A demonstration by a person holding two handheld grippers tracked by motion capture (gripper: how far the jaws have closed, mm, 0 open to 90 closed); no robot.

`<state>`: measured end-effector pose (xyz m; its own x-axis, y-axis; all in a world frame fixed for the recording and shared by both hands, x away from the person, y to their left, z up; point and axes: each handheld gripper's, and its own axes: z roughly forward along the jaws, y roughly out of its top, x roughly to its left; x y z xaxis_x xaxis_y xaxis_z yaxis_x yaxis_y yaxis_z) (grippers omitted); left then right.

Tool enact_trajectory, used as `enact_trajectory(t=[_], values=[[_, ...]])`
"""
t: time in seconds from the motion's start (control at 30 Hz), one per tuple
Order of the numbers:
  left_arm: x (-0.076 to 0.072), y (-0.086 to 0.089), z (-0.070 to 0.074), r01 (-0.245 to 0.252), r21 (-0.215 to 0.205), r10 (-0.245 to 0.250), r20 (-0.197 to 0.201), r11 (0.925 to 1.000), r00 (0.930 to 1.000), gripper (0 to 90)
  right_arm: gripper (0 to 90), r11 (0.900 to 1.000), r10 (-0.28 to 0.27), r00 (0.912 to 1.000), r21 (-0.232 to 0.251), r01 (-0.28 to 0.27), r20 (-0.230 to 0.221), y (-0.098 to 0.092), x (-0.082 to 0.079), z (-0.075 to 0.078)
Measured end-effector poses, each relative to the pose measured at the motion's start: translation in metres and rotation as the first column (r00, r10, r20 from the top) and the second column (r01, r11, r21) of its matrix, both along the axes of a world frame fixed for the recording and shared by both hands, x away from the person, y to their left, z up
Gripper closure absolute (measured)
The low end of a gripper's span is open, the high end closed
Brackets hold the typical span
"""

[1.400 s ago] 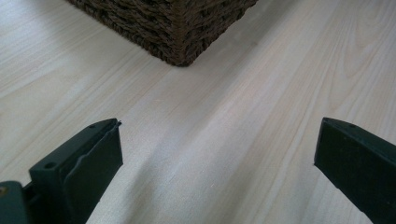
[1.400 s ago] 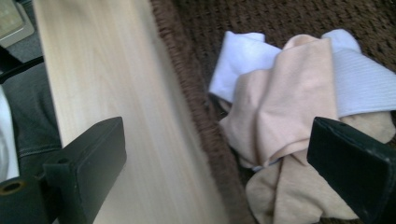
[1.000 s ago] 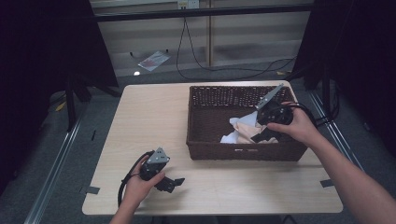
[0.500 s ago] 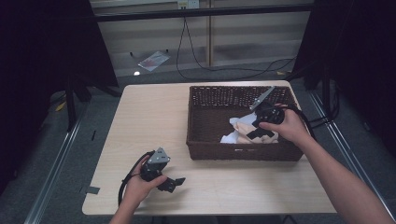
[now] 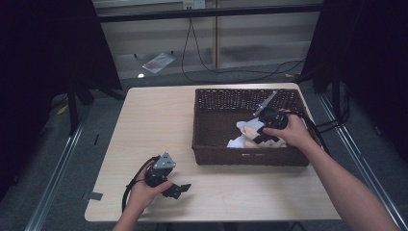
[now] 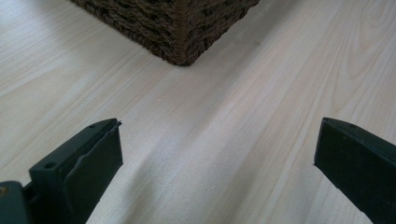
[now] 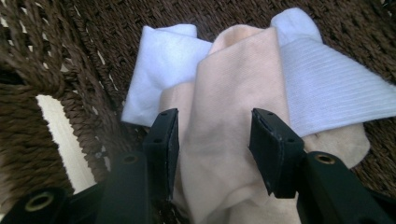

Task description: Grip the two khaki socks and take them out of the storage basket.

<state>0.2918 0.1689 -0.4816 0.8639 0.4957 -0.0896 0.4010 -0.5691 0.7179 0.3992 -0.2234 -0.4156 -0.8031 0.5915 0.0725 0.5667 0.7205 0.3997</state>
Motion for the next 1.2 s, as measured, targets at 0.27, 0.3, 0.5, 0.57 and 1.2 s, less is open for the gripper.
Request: enact_trajectory(t=[0.27,0.3,0.5,0.57,1.2], values=[[0.0,0.0,0.0,-0.005,0.001,0.005,-0.001,1.0,1.0,0.8,62.9,1.0,0.009,0.9991,-0.028,-0.011,-0.04,0.005,0.006,-0.011],[0.0,0.0,0.0,-0.003,0.002,0.003,-0.001,1.0,1.0,0.8,64.4,0.999,0.013,0.9991,-0.032,-0.015,-0.041,0.005,0.006,-0.012],[0.001,0.001,0.0,-0.005,0.002,0.005,-0.001,1.0,1.0,0.8,85.3,0.999,-0.006,0.999,-0.034,0.005,-0.044,0.005,0.009,-0.013],[0.001,0.001,0.0,-0.005,0.004,0.005,0.0,1.0,1.0,0.8,86.7,0.999,-0.005,0.9987,-0.038,0.003,-0.05,0.004,0.01,-0.012],[0.0,0.003,0.005,-0.01,0.026,0.01,-0.002,0.9996,0.9999,0.8,87.3,0.999,-0.005,0.9985,0.035,0.007,-0.055,-0.015,0.0,0.033]])
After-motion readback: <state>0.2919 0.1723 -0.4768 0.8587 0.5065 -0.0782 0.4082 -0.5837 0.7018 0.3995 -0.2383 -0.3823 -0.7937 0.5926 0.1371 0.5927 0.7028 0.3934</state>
